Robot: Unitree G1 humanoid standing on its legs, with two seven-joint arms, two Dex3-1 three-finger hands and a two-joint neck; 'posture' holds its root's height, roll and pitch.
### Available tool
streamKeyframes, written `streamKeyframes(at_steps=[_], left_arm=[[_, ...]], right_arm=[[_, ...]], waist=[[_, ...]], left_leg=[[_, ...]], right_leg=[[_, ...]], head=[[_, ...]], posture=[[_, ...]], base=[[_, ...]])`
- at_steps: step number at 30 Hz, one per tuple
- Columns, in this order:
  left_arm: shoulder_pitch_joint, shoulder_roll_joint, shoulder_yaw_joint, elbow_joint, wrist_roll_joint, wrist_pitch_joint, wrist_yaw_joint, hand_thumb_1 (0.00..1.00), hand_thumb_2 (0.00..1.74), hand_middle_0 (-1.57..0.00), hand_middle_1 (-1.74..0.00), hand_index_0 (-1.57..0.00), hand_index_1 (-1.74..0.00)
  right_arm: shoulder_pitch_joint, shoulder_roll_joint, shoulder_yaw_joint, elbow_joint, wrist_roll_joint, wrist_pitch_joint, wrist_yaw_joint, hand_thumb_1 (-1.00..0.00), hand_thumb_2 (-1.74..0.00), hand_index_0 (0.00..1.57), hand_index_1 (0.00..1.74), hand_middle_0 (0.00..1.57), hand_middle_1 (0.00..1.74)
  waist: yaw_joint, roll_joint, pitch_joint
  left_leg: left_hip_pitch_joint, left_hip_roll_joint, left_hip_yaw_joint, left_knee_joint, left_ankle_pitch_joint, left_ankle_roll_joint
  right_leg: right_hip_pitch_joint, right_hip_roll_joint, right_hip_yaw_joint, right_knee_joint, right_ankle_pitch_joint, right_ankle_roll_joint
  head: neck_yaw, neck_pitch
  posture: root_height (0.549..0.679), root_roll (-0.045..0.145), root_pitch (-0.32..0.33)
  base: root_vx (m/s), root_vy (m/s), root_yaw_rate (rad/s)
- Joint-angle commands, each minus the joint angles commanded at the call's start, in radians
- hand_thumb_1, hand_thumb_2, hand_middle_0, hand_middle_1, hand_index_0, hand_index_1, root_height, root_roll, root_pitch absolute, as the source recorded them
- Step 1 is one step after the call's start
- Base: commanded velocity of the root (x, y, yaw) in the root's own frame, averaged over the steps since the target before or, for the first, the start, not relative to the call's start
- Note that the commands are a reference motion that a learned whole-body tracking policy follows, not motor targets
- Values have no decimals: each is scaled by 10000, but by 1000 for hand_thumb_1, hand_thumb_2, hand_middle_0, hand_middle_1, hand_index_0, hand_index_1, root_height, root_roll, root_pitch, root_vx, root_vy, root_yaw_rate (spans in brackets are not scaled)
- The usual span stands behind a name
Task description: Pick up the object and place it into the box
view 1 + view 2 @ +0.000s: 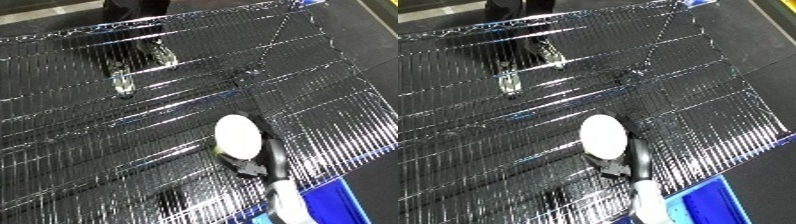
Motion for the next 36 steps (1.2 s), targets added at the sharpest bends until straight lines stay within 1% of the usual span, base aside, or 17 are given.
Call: streamKeyframes(at_steps=[3,6,10,13,15,20,26,28,30,33,36], left_arm=[[6,34,9,-7,-42,-26,-28,1000,1740,-1570,-1740,-1570,-1740],[65,60,61,-9,-58,-74,-84,1000,1740,-1570,-1740,-1570,-1740],[243,56,160,-36,-23,-198,-191,1000,1740,-1570,-1740,-1570,-1740],[417,24,268,-47,34,-302,-277,1000,1740,-1570,-1740,-1570,-1740],[543,-21,360,-48,96,-369,-358,1000,1740,-1570,-1740,-1570,-1740],[816,-200,568,-88,300,-486,-552,1000,1740,-1570,-1740,-1570,-1740],[1025,-407,754,-47,429,-606,-779,1000,1740,-1570,-1740,-1570,-1740],[1098,-488,793,-19,473,-644,-868,1000,1740,-1570,-1740,-1570,-1740],[1181,-554,831,-7,494,-674,-927,1000,1740,-1570,-1740,-1570,-1740],[1309,-644,890,8,500,-703,-978,1000,1740,-1570,-1740,-1570,-1740],[1455,-733,934,68,493,-744,-1063,1000,1740,-1570,-1740,-1570,-1740]], right_arm=[[28,-22,5,55,35,-70,-63,-500,-870,785,870,785,870],[146,-31,-43,-60,-7,-209,-124,-500,-870,785,870,785,870],[485,-69,-191,-605,-308,-301,-249,-500,-870,785,870,785,870],[842,-97,-364,-1245,-578,-288,-344,-500,-870,785,870,785,870],[1138,-97,-502,-1753,-770,-258,-338,-500,-870,785,870,785,870],[1942,-118,-776,-3124,-1343,6,-181,-500,-870,785,870,785,870],[2884,19,-1225,-4193,-1431,-90,-468,-500,-870,785,870,785,870],[3215,86,-1436,-4442,-1425,-167,-614,-500,-870,785,870,785,870],[3606,120,-1701,-4657,-1368,-266,-709,-500,-870,785,870,785,870],[4298,136,-2141,-4921,-1227,-449,-749,-500,-870,785,870,785,870],[5052,137,-2574,-5079,-1034,-662,-737,-500,-870,785,870,785,870]], waist=[[7,-29,0],[-17,-83,0],[-104,-169,0],[-207,-245,0],[-295,-300,0],[-573,-443,0],[-945,-573,0],[-1069,-599,0],[-1212,-611,0],[-1465,-594,-1],[-1721,-537,-47]], left_leg=[[159,-2,-29,-184,61,-14],[380,8,-55,-436,146,-32],[741,37,-72,-838,281,-63],[1007,78,-62,-1076,343,-82],[1178,111,-34,-1206,366,-94],[1644,227,112,-1488,389,-145],[2417,375,341,-1887,388,-204],[2692,423,423,-1988,367,-218],[2980,485,517,-2081,338,-232],[3404,588,680,-2204,296,-250],[3794,665,844,-2347,266,-260]], right_leg=[[153,18,-13,-141,32,-6],[367,50,-21,-353,83,5],[718,102,-6,-744,189,29],[967,137,17,-1009,255,46],[1127,165,37,-1173,291,55],[1544,232,121,-1596,391,84],[2212,312,240,-2132,478,129],[2455,311,286,-2299,502,139],[2707,285,336,-2451,521,149],[3044,232,428,-2616,531,164],[3315,170,533,-2762,532,181]], head=[[41,-20],[54,-54],[17,-136],[-58,-212],[-77,-252],[58,-342],[460,-515],[619,-571],[817,-693],[1099,-1028],[1362,-1264]], posture=[[616,59,117],[619,57,111],[625,57,103],[629,57,95],[631,57,91],[637,60,76],[644,63,51],[647,64,40],[649,66,28],[651,68,10],[653,72,-5]], base=[[-44,4,15],[-46,3,-24],[-53,11,-64],[-56,17,-101],[-58,20,-126],[-60,27,-152],[-45,41,-176],[-27,54,-167],[-14,70,-176],[-1,90,-177],[12,94,-158]])
